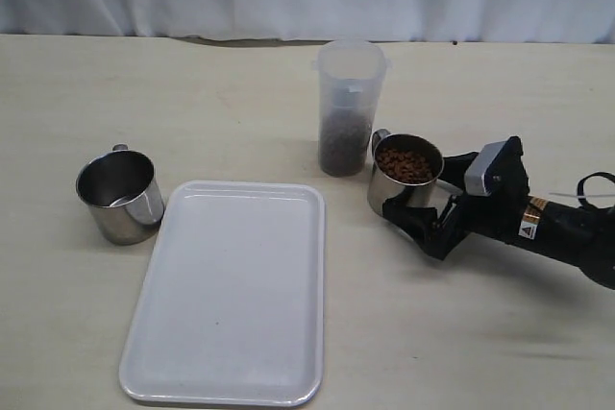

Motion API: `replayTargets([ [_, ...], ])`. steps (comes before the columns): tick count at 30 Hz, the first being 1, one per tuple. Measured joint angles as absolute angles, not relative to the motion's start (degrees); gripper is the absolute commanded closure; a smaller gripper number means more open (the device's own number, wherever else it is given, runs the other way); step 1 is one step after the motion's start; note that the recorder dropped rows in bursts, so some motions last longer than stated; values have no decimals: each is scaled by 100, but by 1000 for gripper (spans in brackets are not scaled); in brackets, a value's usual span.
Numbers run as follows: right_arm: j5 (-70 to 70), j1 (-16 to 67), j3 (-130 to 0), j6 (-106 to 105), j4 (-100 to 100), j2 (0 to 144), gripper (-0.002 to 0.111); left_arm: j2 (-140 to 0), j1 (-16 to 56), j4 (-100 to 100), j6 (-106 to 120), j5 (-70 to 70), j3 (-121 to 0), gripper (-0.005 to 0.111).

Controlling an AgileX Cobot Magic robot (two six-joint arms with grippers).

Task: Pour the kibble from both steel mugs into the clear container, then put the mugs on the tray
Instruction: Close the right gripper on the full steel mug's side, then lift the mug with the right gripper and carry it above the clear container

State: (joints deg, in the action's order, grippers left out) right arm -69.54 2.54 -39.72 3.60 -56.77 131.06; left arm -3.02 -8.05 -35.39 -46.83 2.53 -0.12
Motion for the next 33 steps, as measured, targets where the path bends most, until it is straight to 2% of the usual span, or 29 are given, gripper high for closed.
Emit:
replayTargets([
  [13, -6954, 1044, -3985, 124, -4037, 13114, 21, -302, -805, -3539, -4683, 253, -12, 107],
  [22, -6954, 1071, -3985, 114, -3889, 13114, 22, -302, -805, -3539, -4683, 253, -12, 107],
  [24, -6954, 1071, -3985, 126, -3889, 13114, 35, -302, -805, -3539, -4683, 253, -12, 107],
  [25, -6954, 1071, -3985, 174, -3889, 13114, 50, -302, -805, -3539, -4683, 253, -12, 107],
  [26, -6954, 1071, -3985, 380, -3889, 13114, 60, -302, -805, -3539, -4683, 253, -12, 107],
  [27, -6954, 1071, -3985, 488, -3879, 13114, 78, -302, -805, -3539, -4683, 253, -12, 107],
  [28, -6968, 1071, -3985, 771, -3781, 13114, 87, -302, -805, -3539, -4683, 253, -12, 107],
  [29, -6977, 1071, -3985, 868, -3754, 13114, 103, -302, -805, -3539, -4683, 253, -12, 107],
  [33, -7000, 1071, -3985, 984, -3731, 13114, 103, -302, -805, -3539, -4683, 253, -12, 107],
])
